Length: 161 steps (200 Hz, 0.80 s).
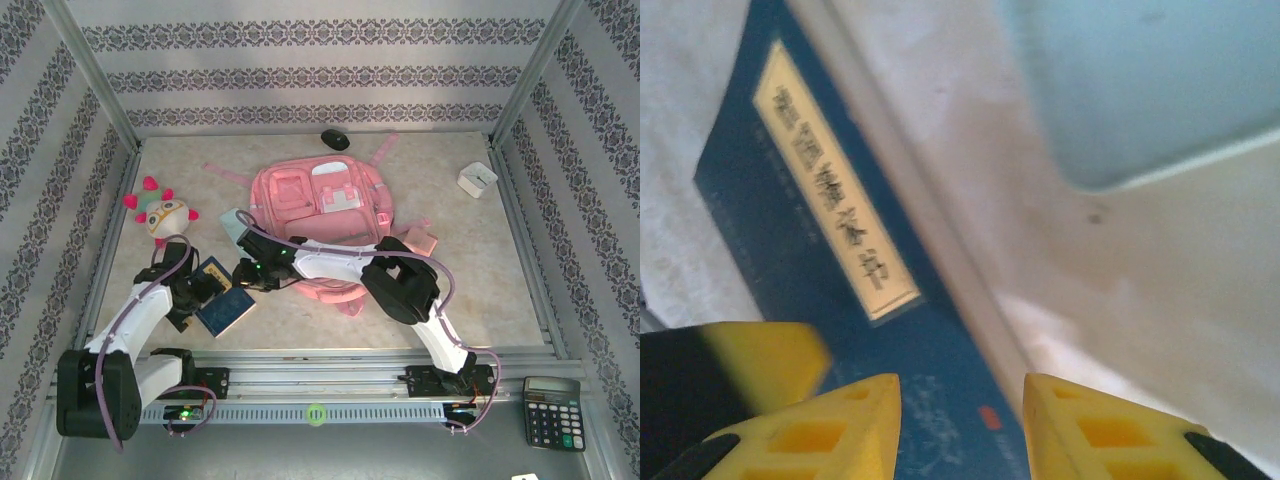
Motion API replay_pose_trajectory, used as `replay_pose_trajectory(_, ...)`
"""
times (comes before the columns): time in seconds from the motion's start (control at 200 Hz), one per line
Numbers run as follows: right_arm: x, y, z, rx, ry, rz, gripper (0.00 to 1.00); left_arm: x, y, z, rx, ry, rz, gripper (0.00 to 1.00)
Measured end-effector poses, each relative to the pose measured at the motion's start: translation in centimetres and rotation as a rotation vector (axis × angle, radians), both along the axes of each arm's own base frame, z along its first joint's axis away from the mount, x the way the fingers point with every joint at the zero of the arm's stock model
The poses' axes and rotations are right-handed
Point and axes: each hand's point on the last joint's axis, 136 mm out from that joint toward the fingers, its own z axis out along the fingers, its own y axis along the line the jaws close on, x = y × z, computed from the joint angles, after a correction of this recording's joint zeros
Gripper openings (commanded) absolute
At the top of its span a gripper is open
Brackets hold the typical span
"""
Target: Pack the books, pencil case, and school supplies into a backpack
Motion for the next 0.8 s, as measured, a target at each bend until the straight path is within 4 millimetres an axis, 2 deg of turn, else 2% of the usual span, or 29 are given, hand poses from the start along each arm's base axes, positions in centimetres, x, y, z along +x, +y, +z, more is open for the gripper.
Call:
replay_pose_trajectory(0.04,0.0,0.5,0.1,0.011,0.005,0.015,0.37,-0.4,0.0,-0.6,0.000,0.031,-0.003,0.94)
replay_pose_trajectory(0.13,0.0,1.2,-0.1,0.020,0.014,0.037,0.35,-0.1,0.0,-0.5,0.000,0.032,-0.002,0.91)
replay_pose_trajectory(0.22,-0.3,0.9,-0.8,0.001,0.032,0.046,0.33,-0.1,0.0,-0.4,0.001,0.022,-0.002,0.84)
replay_pose_trajectory(0.38,-0.3,0.4,-1.5,-0.016,0.054,0.040,0.28,-0.4,-0.1,-0.4,-0.002,-0.015,-0.004,0.80)
replay_pose_trajectory(0.655,-0.3,-0.1,-2.0,-0.010,0.087,0.025,0.23,-0.2,-0.2,0.0,-0.014,-0.086,0.012,0.80)
replay_pose_trajectory(0.804,-0.1,-0.3,-2.0,-0.001,0.091,0.018,0.22,0.8,-1.5,0.6,-0.094,-0.155,0.005,0.80)
